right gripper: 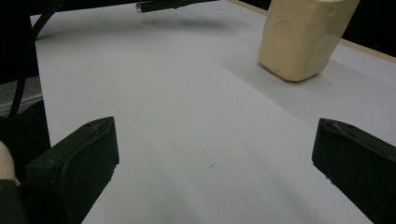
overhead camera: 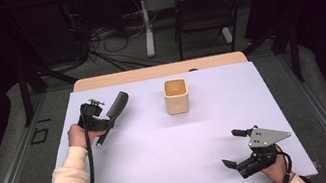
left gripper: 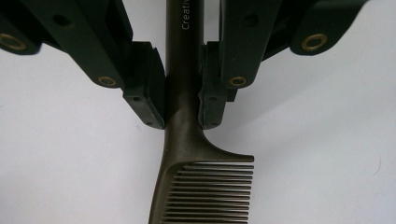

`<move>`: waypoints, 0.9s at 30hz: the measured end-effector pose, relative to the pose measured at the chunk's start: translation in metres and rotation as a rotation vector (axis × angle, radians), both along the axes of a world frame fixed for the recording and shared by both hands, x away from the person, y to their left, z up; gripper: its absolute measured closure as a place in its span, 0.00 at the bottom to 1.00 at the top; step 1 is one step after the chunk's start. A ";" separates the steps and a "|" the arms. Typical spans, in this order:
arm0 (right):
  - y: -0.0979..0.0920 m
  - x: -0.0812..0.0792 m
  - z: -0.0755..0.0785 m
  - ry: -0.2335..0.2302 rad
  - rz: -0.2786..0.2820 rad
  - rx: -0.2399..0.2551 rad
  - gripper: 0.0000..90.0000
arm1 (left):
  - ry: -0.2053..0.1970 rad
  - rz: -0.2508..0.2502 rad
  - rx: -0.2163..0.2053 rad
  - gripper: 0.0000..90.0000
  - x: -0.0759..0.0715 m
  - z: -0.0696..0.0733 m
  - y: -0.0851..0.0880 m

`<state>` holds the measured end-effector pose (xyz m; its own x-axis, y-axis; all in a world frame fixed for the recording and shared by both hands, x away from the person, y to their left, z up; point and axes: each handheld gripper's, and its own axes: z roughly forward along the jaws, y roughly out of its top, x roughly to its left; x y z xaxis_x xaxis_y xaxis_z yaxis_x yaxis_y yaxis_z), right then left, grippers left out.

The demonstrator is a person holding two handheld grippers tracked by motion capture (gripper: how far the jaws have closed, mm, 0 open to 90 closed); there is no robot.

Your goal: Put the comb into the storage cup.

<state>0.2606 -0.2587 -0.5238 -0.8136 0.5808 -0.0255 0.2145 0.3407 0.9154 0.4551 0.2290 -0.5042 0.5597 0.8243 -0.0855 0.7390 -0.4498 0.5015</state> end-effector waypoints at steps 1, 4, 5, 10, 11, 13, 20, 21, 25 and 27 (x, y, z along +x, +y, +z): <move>0.000 0.000 0.000 0.000 0.000 -0.001 0.00 | 0.000 -0.003 -0.002 0.80 -0.001 0.000 0.000; 0.000 0.000 0.000 0.001 0.001 -0.001 0.00 | -0.011 -0.005 -0.009 0.80 -0.004 0.000 0.000; 0.000 0.000 0.000 0.000 0.001 -0.002 0.00 | -0.014 -0.006 -0.011 0.80 -0.005 0.000 0.001; 0.000 0.000 0.000 0.000 0.001 -0.003 0.00 | -0.032 -0.001 -0.025 0.80 -0.009 0.001 0.002; 0.000 0.000 0.000 0.001 0.000 -0.002 0.00 | -0.034 -0.004 -0.031 0.80 -0.010 0.001 0.002; 0.000 0.000 0.000 0.001 0.000 -0.004 0.00 | -0.040 -0.007 -0.039 0.80 -0.012 0.001 0.002; 0.000 0.000 0.000 0.000 0.001 -0.003 0.00 | -0.069 -0.005 -0.075 0.80 -0.017 0.001 0.002; 0.000 0.000 0.000 0.000 -0.001 -0.002 0.00 | -0.075 -0.001 -0.081 0.80 -0.018 0.000 0.002; 0.000 0.000 0.000 0.000 -0.001 -0.003 0.00 | -0.095 -0.011 -0.093 0.80 -0.022 0.000 0.000; 0.000 0.000 -0.001 0.000 -0.001 -0.004 0.00 | -0.103 -0.017 -0.101 0.80 -0.024 0.000 -0.001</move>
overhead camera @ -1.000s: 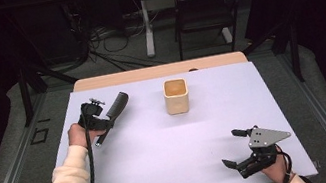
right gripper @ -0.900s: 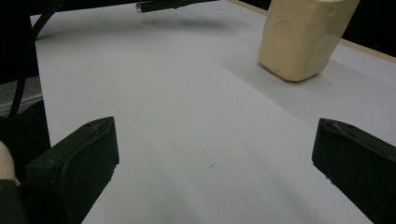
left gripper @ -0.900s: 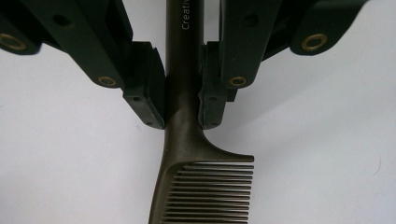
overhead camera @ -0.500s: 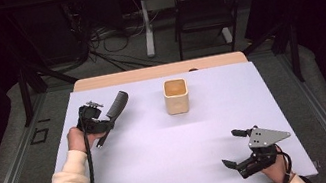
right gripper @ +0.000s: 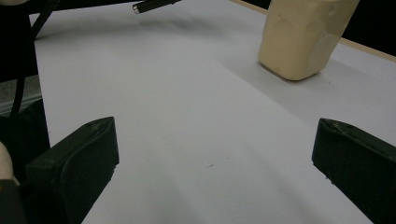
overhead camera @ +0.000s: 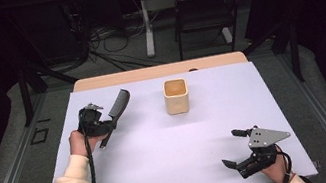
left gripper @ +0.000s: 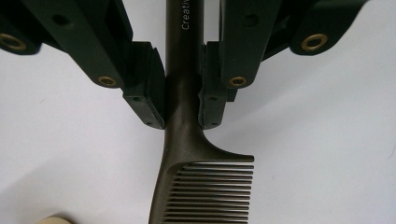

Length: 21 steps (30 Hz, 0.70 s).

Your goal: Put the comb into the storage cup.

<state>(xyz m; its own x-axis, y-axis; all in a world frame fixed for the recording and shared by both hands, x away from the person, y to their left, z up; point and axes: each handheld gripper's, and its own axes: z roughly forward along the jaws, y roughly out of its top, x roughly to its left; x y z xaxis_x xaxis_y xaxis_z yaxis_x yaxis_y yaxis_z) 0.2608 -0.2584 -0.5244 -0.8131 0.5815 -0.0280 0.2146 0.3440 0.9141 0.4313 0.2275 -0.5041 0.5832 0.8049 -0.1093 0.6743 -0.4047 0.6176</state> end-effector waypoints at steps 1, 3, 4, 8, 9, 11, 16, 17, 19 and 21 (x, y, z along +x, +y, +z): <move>0.000 0.000 0.000 0.000 0.000 0.001 0.00 | -0.009 -0.003 -0.005 0.80 -0.001 0.000 -0.001; 0.000 0.000 0.000 0.000 0.000 0.001 0.00 | -0.012 0.000 -0.011 0.80 -0.002 0.000 -0.001; 0.000 0.000 0.000 -0.001 0.000 0.001 0.00 | -0.018 0.005 -0.013 0.80 -0.003 0.000 -0.001; 0.000 0.000 0.000 0.001 -0.001 0.000 0.00 | -0.034 0.013 -0.031 0.80 -0.005 -0.001 0.000; 0.000 0.000 0.000 0.001 -0.001 0.000 0.00 | -0.035 0.011 -0.032 0.80 -0.005 -0.001 0.001; 0.001 0.000 0.000 0.000 -0.001 0.000 0.00 | -0.046 0.018 -0.043 0.80 -0.006 -0.001 0.001; 0.001 0.000 0.000 0.000 -0.002 0.000 0.00 | -0.069 0.020 -0.066 0.80 -0.009 0.000 0.000; 0.001 0.000 0.000 0.000 -0.002 0.000 0.00 | -0.069 0.020 -0.066 0.80 -0.009 0.000 0.000; 0.001 0.000 0.000 0.002 -0.002 0.000 0.00 | -0.074 0.020 -0.069 0.80 -0.009 0.000 0.000; 0.001 0.000 0.000 0.000 -0.002 0.000 0.00 | -0.084 0.022 -0.071 0.80 -0.009 0.000 -0.001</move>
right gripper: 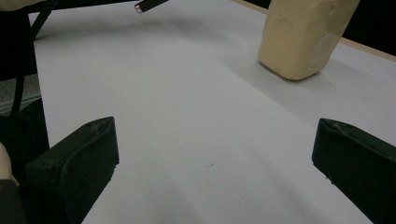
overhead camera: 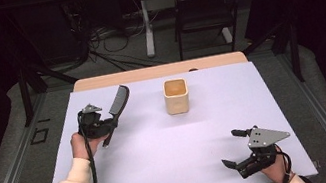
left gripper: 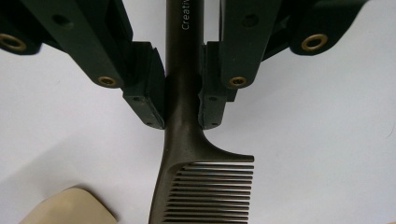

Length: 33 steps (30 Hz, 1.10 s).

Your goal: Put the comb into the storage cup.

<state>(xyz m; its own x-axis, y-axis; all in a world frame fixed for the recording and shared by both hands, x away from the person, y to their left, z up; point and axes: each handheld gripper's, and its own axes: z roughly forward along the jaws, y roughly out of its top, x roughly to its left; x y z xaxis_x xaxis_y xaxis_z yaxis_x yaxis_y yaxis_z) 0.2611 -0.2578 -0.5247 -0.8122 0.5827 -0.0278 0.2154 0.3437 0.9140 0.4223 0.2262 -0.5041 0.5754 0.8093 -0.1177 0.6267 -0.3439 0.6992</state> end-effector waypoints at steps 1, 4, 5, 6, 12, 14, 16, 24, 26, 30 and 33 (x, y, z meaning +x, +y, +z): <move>0.000 0.000 0.000 0.000 0.000 0.000 0.00 | -0.005 0.001 -0.001 0.80 0.000 0.000 -0.001; 0.000 0.000 0.000 -0.001 0.001 -0.001 0.00 | -0.016 -0.003 -0.007 0.80 -0.001 0.001 -0.002; 0.000 0.000 0.000 0.001 0.001 -0.001 0.00 | -0.022 -0.004 -0.011 0.80 -0.002 0.002 -0.003; 0.000 0.000 0.000 0.001 0.001 -0.001 0.00 | -0.030 -0.005 -0.015 0.80 -0.002 0.002 -0.004; 0.000 0.000 0.000 0.002 0.000 -0.001 0.00 | -0.048 -0.025 -0.016 0.80 -0.002 0.006 -0.010; 0.000 0.000 0.000 -0.002 0.001 -0.002 0.00 | -0.050 -0.031 -0.019 0.80 -0.002 0.006 -0.014; 0.000 0.000 0.000 0.000 -0.001 -0.001 0.00 | -0.055 -0.044 -0.011 0.80 -0.001 0.007 -0.016; 0.000 0.000 0.000 0.001 0.000 -0.001 0.00 | -0.055 -0.065 -0.013 0.80 0.003 0.009 -0.027; 0.001 0.000 0.000 0.003 0.001 -0.001 0.00 | -0.059 -0.071 -0.014 0.80 0.004 0.010 -0.028; 0.001 0.001 0.000 0.003 0.001 0.001 0.00 | -0.071 -0.076 -0.024 0.80 0.007 0.011 -0.032; 0.000 0.001 0.000 0.003 0.001 0.000 0.00 | -0.073 -0.079 -0.021 0.80 0.010 0.013 -0.034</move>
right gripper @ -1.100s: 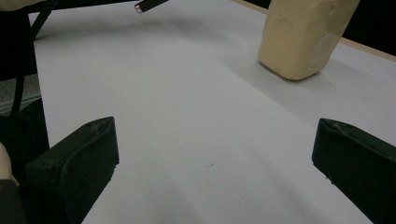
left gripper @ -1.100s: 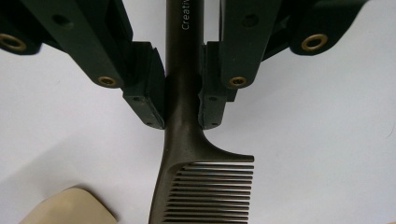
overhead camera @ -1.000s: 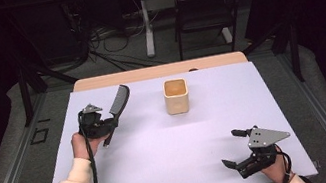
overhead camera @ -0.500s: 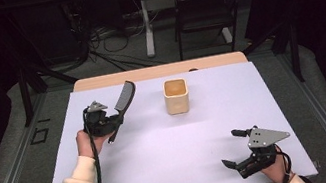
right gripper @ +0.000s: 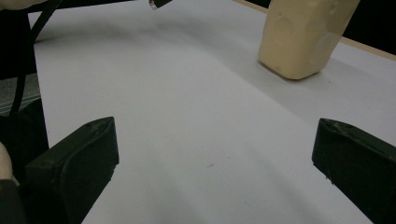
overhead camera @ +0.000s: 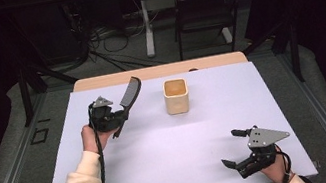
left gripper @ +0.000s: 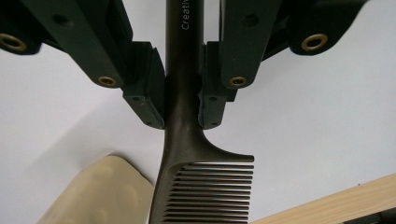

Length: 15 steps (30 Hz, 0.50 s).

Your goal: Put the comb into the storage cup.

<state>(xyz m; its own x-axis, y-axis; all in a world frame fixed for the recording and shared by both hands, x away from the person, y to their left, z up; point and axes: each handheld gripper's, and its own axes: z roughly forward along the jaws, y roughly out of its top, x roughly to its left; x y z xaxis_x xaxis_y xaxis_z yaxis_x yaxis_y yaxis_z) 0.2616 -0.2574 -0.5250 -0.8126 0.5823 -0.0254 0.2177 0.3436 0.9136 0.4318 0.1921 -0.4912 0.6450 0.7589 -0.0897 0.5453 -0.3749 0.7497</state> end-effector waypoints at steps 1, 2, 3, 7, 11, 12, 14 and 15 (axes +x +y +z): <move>0.000 0.000 0.000 0.000 0.000 0.000 0.00 | -0.003 -0.001 -0.004 0.80 0.001 0.000 -0.001; 0.000 0.000 0.000 0.000 0.000 0.000 0.00 | -0.002 -0.002 -0.004 0.80 0.002 0.001 -0.001; 0.000 0.000 0.000 0.000 0.000 0.000 0.00 | -0.004 -0.003 -0.004 0.80 0.002 0.002 -0.002; 0.000 0.000 0.000 0.000 0.001 -0.001 0.00 | -0.013 -0.014 0.001 0.80 0.005 0.003 -0.007; 0.000 0.000 0.000 -0.001 0.001 -0.001 0.00 | -0.019 -0.025 0.009 0.80 0.007 0.004 -0.010; 0.000 0.000 0.000 -0.001 0.001 -0.002 0.00 | -0.019 -0.026 0.003 0.80 0.007 0.004 -0.011; 0.000 0.000 0.000 -0.001 0.001 -0.001 0.00 | -0.020 -0.029 0.001 0.80 0.008 0.005 -0.012; 0.000 0.000 0.000 -0.001 0.001 -0.001 0.00 | -0.021 -0.030 0.005 0.80 0.009 0.005 -0.013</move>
<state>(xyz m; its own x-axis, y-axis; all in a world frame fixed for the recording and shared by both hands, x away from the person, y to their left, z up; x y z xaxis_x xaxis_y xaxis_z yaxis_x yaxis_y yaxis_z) 0.2615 -0.2574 -0.5249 -0.8132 0.5813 -0.0268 0.2162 0.3445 0.9136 0.4404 0.1793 -0.4860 0.6690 0.7397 -0.0722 0.5180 -0.3944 0.7590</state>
